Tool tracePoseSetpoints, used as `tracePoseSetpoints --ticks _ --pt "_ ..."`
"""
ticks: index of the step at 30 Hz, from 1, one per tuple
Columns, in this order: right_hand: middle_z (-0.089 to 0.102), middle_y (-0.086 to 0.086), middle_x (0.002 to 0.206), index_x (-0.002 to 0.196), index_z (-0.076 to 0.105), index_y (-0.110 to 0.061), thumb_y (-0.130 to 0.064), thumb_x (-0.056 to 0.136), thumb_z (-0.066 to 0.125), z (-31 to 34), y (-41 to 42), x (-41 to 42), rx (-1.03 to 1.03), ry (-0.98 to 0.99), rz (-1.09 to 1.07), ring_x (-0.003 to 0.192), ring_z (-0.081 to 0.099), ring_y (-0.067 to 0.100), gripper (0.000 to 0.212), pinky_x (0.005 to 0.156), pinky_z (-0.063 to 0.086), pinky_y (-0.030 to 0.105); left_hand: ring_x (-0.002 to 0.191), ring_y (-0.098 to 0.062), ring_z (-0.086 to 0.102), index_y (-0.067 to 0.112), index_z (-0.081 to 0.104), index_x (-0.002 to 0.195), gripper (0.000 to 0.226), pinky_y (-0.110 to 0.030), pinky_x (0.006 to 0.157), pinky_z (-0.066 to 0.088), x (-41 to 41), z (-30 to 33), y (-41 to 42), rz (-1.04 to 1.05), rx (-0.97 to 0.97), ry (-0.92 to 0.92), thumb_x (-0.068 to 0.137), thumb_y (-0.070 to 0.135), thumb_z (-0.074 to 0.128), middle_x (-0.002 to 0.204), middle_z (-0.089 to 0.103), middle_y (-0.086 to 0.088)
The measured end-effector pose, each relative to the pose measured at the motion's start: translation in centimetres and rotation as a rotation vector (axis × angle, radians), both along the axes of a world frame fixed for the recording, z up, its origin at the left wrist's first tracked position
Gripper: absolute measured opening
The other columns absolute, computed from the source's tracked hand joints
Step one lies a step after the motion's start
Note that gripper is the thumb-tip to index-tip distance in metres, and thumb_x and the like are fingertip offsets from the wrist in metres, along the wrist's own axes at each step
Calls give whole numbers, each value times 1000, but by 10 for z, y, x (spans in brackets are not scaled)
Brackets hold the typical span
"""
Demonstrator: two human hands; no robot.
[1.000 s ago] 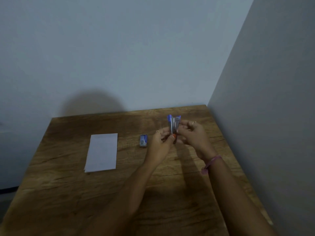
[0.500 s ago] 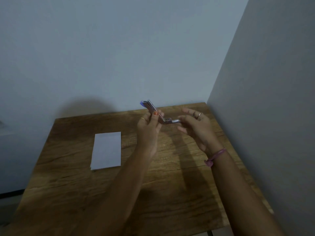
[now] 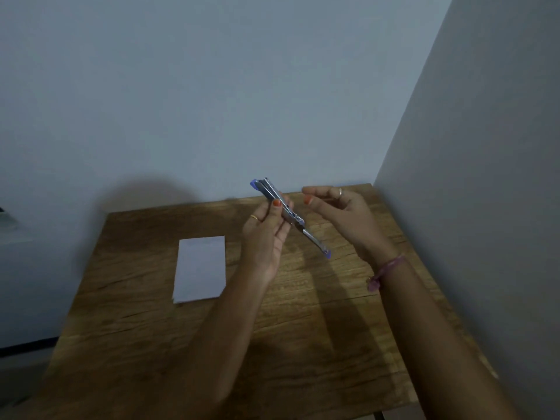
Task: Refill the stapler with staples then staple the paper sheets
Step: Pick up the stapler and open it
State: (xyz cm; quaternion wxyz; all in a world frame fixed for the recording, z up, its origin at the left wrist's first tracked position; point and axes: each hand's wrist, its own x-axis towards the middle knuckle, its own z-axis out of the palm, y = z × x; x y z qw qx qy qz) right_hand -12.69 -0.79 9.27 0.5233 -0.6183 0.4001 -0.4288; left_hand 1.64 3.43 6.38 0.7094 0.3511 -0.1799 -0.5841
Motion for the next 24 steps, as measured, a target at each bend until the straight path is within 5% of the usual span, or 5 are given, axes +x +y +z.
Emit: tracePoseSetpoints --ticks 12,19,24 --pt "71 28 87 92 75 -7 -11 83 70 23 -10 20 -62 209 62 80 71 23 12 77 60 37 103 -18 68 14 66 112 22 -29 82 57 2 10 8 -164 25 -185 95 23 56 107 73 -7" --pt "70 10 70 80 73 -10 -18 70 74 23 -10 24 -96 228 -11 68 67 18 12 76 60 47 104 -27 68 5 62 115 26 -49 96 50 3 26 3 -108 35 -363 96 20 55 111 71 -15" --pt "69 4 68 78 71 -12 -16 72 77 21 -8 27 -135 228 -75 67 69 19 10 72 61 44 101 -21 69 12 67 104 17 -44 96 51 -8 25 -1 34 38 -442 96 20 54 105 73 -11"
